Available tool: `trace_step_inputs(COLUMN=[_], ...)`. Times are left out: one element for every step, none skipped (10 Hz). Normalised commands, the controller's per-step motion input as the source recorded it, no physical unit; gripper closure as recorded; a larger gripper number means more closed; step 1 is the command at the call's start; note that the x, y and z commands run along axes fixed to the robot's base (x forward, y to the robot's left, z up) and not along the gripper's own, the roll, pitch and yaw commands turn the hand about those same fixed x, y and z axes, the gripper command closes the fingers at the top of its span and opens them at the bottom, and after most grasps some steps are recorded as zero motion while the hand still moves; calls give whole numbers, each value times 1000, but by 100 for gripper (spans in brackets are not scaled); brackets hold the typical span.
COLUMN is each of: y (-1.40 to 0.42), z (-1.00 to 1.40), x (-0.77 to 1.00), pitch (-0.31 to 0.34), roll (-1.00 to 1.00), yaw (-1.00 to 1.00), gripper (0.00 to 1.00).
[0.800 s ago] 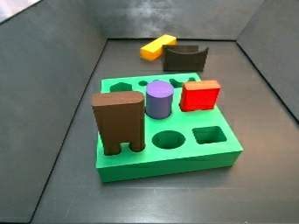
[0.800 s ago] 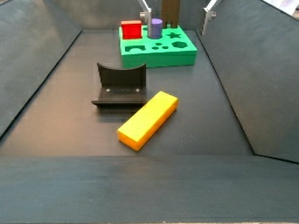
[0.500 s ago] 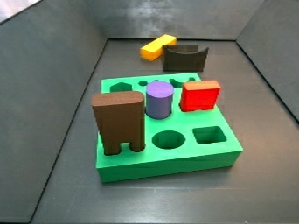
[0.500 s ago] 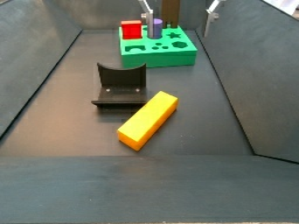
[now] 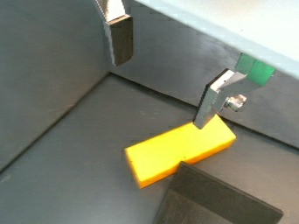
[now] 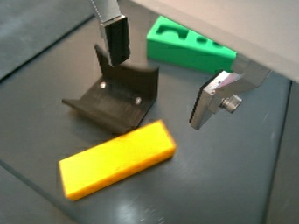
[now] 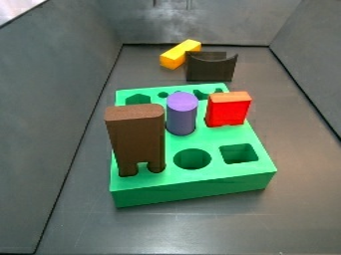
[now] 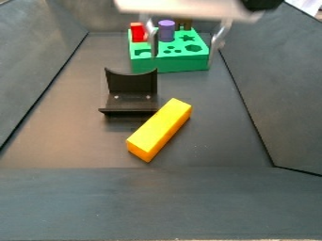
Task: Pick up the rectangle object. Move up. Place the rectangle object on the fixture. Regrasp the rectangle object. Move to above the board. Insert the rectangle object.
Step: Pick up the rectangle object.
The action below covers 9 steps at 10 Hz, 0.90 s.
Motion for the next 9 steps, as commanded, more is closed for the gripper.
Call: trace_step_inputs(y=[623, 680, 671, 497, 414, 357, 43, 0, 0], z=[-717, -709, -720, -749, -731, -523, -629, -983, -1000], x=[506, 403, 349, 491, 571, -40, 126, 0, 31], pitch=[89, 57, 54, 84, 81, 0, 114, 0, 0], roll=[221, 231, 223, 196, 189, 171, 116, 71, 94], yaw=[-191, -129, -89, -160, -337, -60, 0, -234, -269], gripper=[0, 0, 0, 0, 0, 0, 0, 0, 0])
